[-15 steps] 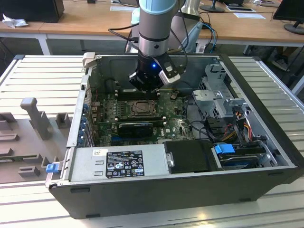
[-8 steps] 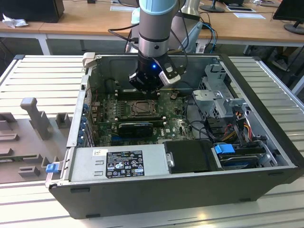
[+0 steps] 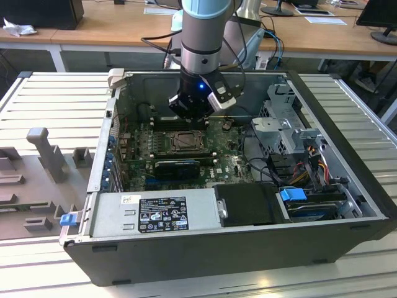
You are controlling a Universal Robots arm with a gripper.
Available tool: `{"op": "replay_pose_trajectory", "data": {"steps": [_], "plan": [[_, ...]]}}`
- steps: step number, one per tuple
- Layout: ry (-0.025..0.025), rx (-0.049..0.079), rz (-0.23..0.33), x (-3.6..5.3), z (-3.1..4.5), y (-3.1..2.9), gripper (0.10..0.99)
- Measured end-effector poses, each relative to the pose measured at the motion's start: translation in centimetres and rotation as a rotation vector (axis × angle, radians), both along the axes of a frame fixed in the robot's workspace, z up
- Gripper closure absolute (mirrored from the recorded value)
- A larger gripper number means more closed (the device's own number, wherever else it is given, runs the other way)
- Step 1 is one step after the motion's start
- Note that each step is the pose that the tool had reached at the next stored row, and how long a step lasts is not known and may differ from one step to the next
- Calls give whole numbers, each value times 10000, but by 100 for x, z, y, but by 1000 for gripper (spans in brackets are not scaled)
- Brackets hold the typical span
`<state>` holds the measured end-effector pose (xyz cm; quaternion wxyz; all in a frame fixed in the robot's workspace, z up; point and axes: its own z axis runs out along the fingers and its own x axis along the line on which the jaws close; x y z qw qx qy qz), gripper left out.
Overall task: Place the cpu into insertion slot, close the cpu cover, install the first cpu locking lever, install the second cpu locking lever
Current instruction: 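Install the second cpu locking lever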
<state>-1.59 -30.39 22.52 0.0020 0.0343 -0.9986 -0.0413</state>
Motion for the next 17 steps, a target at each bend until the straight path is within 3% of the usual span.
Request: {"op": "replay_pose_trajectory", "data": {"steps": [17], "plan": [[0, 0, 0, 0, 58, -33, 980]]}}
